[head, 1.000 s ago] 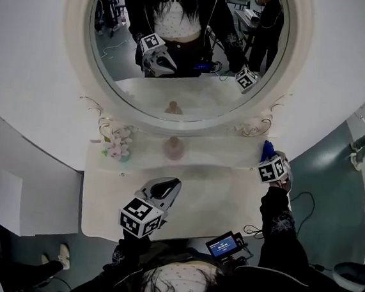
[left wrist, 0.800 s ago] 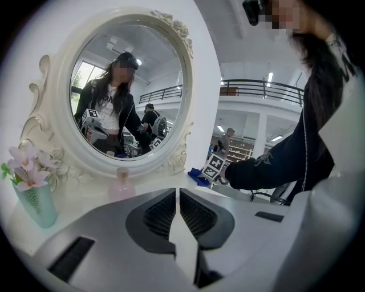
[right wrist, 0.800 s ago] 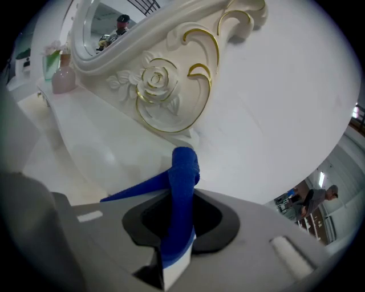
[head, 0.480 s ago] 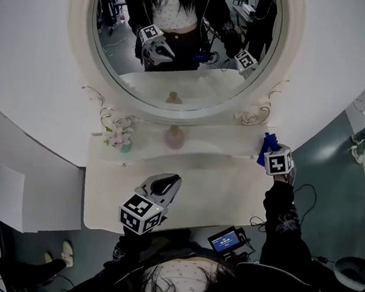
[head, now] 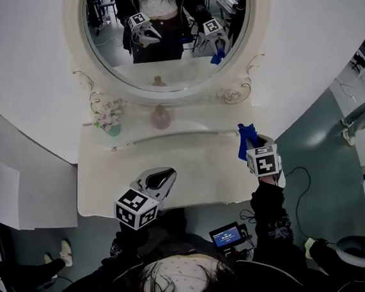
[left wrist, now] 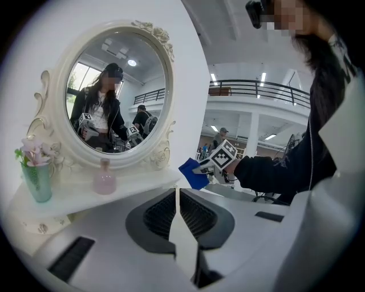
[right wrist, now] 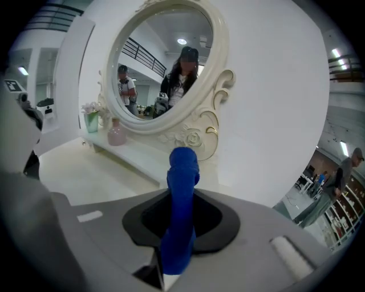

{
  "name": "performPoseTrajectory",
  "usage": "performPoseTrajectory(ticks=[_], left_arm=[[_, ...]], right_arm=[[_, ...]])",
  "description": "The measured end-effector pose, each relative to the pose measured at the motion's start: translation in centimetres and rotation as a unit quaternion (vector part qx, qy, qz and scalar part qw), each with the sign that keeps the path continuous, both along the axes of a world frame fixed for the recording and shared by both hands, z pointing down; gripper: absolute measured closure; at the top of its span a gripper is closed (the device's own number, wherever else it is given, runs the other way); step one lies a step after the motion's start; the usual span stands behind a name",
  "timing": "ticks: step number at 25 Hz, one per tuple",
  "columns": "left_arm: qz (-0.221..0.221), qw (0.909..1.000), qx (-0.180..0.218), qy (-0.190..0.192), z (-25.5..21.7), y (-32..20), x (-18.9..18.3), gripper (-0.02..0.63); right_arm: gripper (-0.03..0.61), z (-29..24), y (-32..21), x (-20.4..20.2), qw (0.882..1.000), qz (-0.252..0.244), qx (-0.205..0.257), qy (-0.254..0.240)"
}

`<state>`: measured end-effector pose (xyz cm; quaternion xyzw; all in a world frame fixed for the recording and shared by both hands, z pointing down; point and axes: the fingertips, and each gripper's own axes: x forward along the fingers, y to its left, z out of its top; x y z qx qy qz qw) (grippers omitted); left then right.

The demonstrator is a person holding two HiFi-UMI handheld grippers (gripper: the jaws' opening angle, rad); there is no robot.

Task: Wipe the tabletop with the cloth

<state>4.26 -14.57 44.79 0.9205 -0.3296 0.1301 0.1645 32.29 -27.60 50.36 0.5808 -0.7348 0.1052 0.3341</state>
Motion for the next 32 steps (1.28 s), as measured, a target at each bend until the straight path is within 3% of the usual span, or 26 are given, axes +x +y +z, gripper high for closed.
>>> performPoseTrajectory(ticks=[10, 18, 24, 32], left_arm=[[-0.035, 0.9990, -0.015, -0.021, 1.4, 8.2, -1.1, 0.614], [-0.070, 0.9970, -0.011, -0.030, 1.0, 10.5, -5.7, 0.612], [-0.076, 0.9966, -0.004, -0.033, 1.1, 10.1, -11.0, 0.612], [-0.091, 0.9953, -0.004, -0.032, 1.4, 7.8, -21.7, 0.614]], right_arm=[[0.502, -2.2, 8.3, -9.7, 0.994, -0.101, 0.021, -0.038], [0.502, -1.5, 10.8, -18.8, 0.985, -0.159, 0.017, -0.061], [0.502, -0.8, 10.7, -25.9, 0.981, -0.185, 0.006, -0.057], [0.502, 1.3, 9.4, -37.1, 0.979, -0.194, -0.021, -0.063]])
